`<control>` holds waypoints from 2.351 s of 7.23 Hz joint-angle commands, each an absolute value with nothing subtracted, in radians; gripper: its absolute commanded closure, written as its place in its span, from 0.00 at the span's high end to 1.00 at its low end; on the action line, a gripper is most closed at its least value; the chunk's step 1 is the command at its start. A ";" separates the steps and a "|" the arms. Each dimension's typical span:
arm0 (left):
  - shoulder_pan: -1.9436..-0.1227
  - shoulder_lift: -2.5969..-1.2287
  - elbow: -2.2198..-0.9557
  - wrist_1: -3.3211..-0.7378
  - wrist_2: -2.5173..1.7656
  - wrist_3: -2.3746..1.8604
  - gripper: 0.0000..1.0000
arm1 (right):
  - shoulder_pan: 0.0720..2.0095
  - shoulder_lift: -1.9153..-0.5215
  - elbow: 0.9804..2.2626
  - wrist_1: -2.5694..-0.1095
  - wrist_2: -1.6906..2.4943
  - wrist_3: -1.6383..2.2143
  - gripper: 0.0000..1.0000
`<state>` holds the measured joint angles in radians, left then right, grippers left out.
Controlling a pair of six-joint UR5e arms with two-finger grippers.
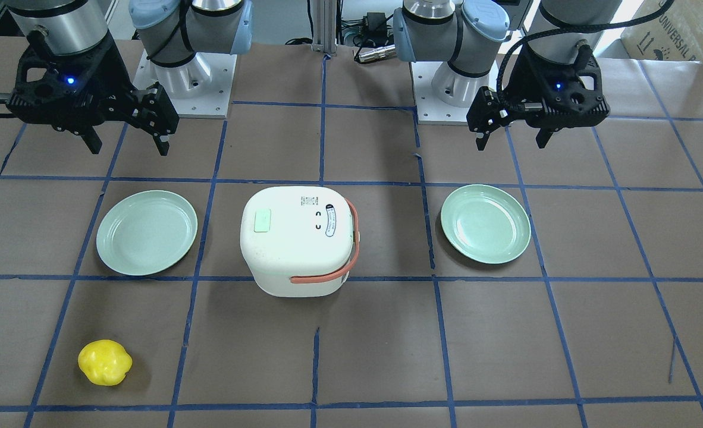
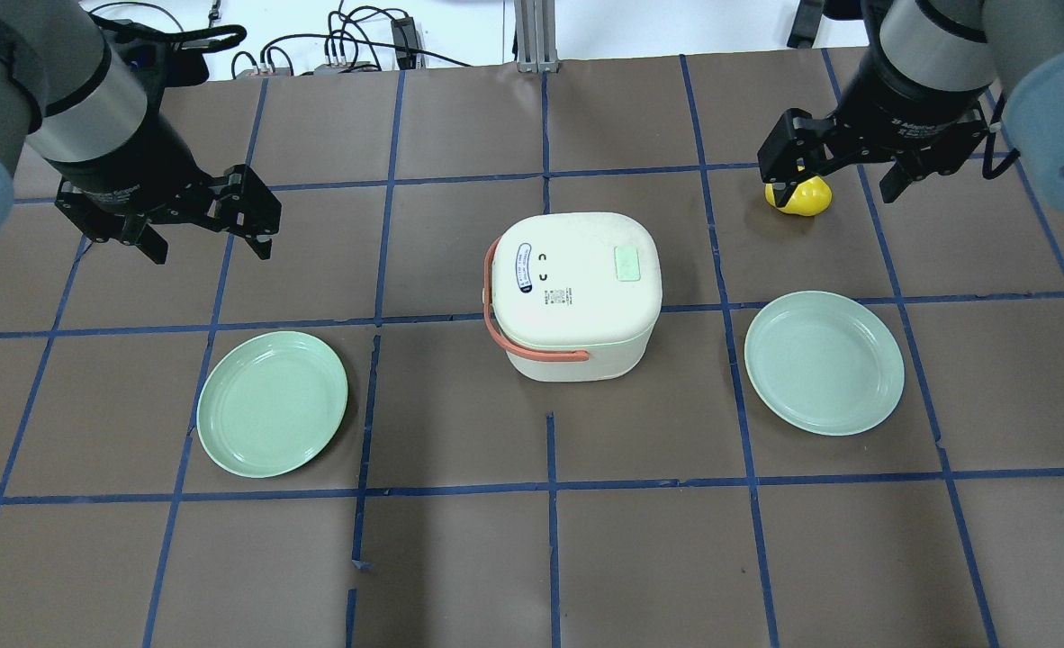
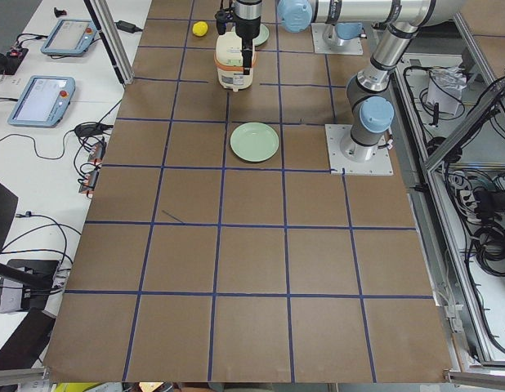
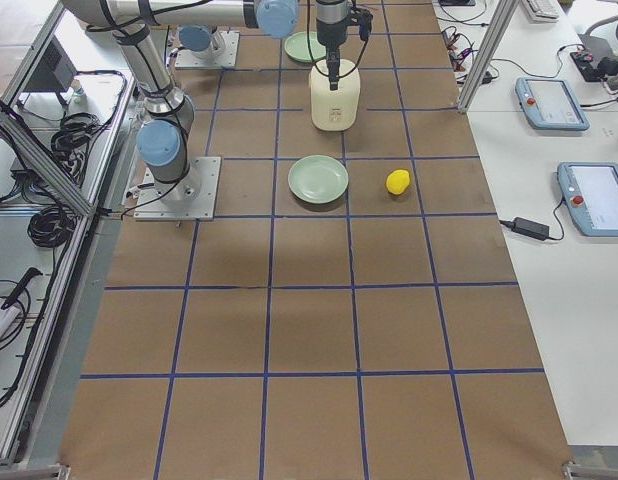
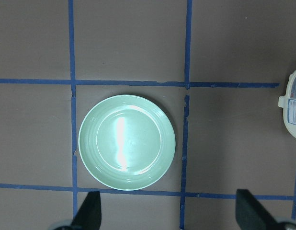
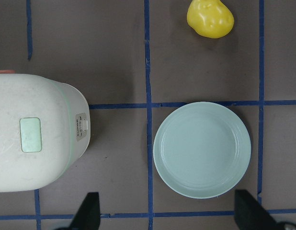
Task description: Press rice cooker button
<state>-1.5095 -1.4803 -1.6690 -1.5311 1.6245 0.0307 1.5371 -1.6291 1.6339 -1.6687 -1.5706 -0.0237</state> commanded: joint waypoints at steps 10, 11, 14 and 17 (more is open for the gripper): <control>-1.509 -1.480 -1.669 -1.531 1.624 0.031 1.00 | 1.539 -1.631 1.635 -1.710 -1.487 -0.028 0.07; -1.509 -1.480 -1.669 -1.531 1.624 0.031 1.00 | 1.539 -1.631 1.635 -1.710 -1.445 -0.028 0.07; -1.509 -1.480 -1.669 -1.531 1.624 0.031 1.00 | 1.545 -1.628 1.679 -1.745 -1.319 -0.029 0.07; -1.509 -1.480 -1.669 -1.531 1.624 0.031 1.00 | 1.557 -1.621 1.790 -1.906 -1.255 -0.026 0.09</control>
